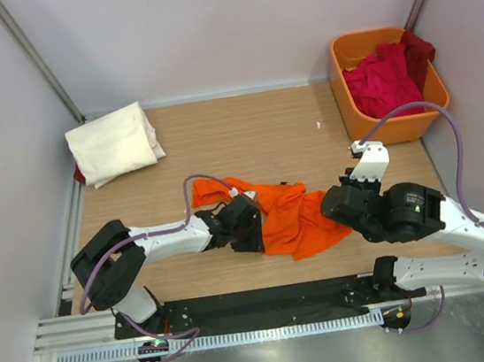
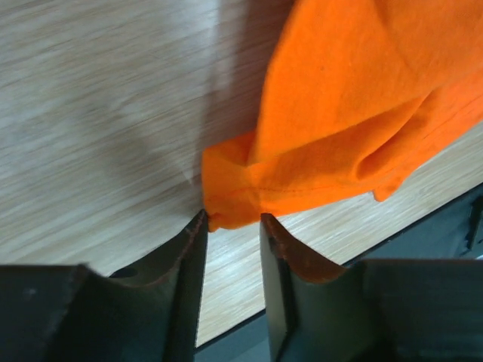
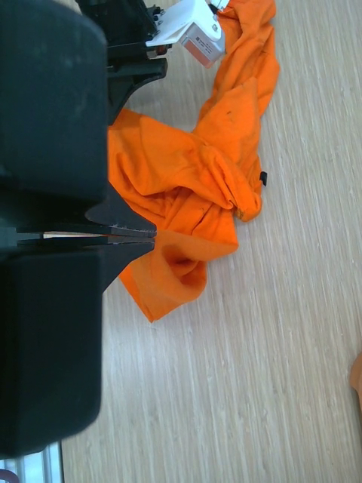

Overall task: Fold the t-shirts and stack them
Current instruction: Flatten the tshirt out

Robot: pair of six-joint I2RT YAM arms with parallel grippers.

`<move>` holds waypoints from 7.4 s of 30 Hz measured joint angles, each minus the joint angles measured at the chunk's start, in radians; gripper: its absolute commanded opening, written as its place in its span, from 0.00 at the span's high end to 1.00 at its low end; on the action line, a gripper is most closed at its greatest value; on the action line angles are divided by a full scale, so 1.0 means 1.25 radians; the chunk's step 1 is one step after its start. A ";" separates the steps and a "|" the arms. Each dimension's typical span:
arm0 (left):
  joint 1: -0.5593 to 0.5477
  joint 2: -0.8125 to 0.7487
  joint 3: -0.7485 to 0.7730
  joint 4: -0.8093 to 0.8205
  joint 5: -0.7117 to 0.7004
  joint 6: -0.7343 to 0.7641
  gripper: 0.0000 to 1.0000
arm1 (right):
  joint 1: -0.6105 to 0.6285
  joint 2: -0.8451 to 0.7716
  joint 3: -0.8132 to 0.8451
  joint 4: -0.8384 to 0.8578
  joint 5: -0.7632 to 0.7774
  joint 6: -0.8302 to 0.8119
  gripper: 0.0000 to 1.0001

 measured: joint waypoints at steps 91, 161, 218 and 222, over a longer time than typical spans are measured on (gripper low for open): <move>0.517 -0.043 0.478 -0.382 -0.018 0.279 0.11 | -0.672 0.622 0.346 0.513 -0.593 -0.612 0.00; 0.485 -0.897 0.027 -0.465 -0.166 0.232 0.14 | -0.348 1.325 1.002 0.647 -0.424 -0.707 0.41; 0.532 -0.862 0.027 -0.464 -0.168 0.232 0.21 | -0.500 1.215 0.823 0.898 -0.378 -0.739 0.03; 0.533 -0.756 0.030 -0.461 -0.165 0.223 0.26 | -0.417 0.895 0.524 0.917 -0.381 -0.709 0.03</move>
